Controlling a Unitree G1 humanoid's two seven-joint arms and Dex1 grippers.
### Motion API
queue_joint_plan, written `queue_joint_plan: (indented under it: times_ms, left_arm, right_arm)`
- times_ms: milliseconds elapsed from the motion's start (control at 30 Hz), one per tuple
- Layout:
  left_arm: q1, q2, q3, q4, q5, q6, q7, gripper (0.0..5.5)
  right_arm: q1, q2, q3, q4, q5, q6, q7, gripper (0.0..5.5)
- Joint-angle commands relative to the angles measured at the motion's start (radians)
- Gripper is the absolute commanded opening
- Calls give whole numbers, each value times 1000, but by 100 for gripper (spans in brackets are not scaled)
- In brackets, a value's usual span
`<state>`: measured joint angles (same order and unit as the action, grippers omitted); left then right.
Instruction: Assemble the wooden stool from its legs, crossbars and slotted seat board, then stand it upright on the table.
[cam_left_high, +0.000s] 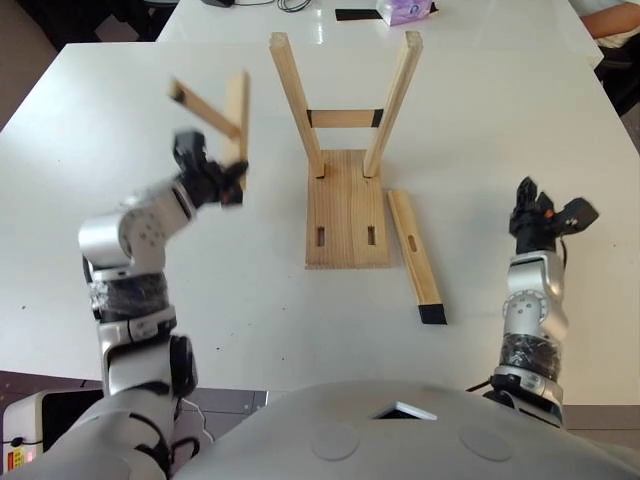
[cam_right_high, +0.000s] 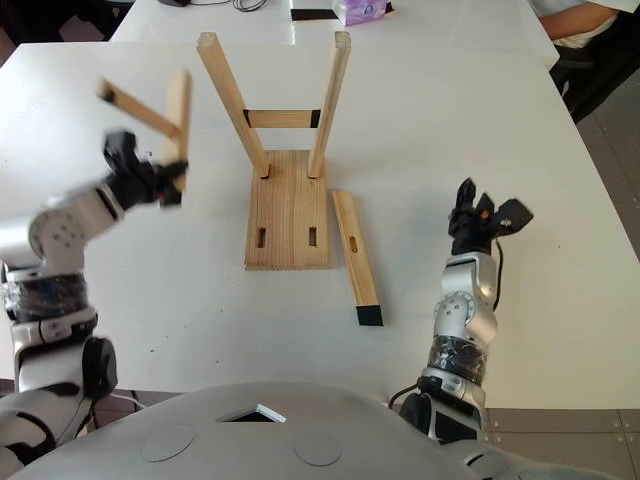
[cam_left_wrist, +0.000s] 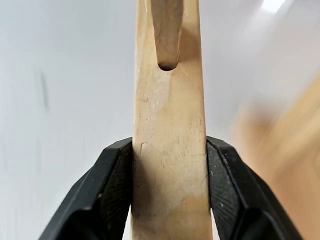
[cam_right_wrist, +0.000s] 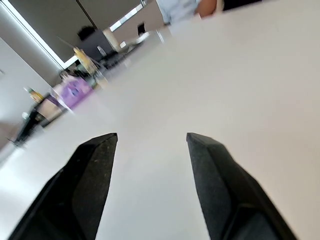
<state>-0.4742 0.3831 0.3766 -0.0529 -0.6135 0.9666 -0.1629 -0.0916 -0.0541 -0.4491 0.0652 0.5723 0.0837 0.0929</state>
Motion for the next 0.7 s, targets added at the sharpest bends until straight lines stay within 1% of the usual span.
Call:
queue_joint_plan:
  times_ms: [33, 100, 167, 200, 267, 333, 400, 433, 533, 633, 667, 700]
  left_arm:
    - [-255, -38, 185, -43, -230, -164, -61, 199]
    - [-320, -54, 216, -72, -336, -184, -67, 199]
    - [-357, -77, 210, -116, -431, -181, -59, 199]
    - [-359, -92, 192, -153, -470, -179, -50, 199]
    - [-347, -121, 165, -227, -539, -188, -33, 199]
    - [-329, -167, 148, -310, -605, -227, -8, 199]
    - [-299, -199, 124, -367, -644, -262, -7, 199]
    - [-292, -206, 111, -381, -655, -276, -12, 199]
    - [-251, -186, 50, -424, -651, -301, -104, 199]
    - [-194, -151, -13, -469, -584, -341, -209, 199]
    - [-175, -144, -31, -483, -568, -355, -234, 199]
    - [-152, -139, -46, -493, -554, -366, -256, 199]
  right_arm:
    - [-272, -74, 62, -164, 99, 153, -29, 256]
    - [-393, -115, 77, -213, 178, 274, -61, 256]
    - [-475, -157, 111, -270, 210, 376, -81, 256]
    - [-514, -184, 130, -278, 211, 431, -90, 256]
    - [-584, -267, 215, -283, 120, 495, -63, 256]
    - [-671, -349, 312, -244, 4, 468, 23, 256]
    - [-733, -387, 362, -177, -104, 396, 66, 256]
    - [-763, -392, 368, -135, -133, 366, 87, 256]
    - [-846, -394, 354, 12, -215, 227, 111, 256]
    - [-911, -427, 418, 209, -337, 101, 185, 256]
    - [-928, -413, 424, 255, -314, 146, 242, 256]
    - [-941, -396, 424, 269, -258, 233, 309, 256]
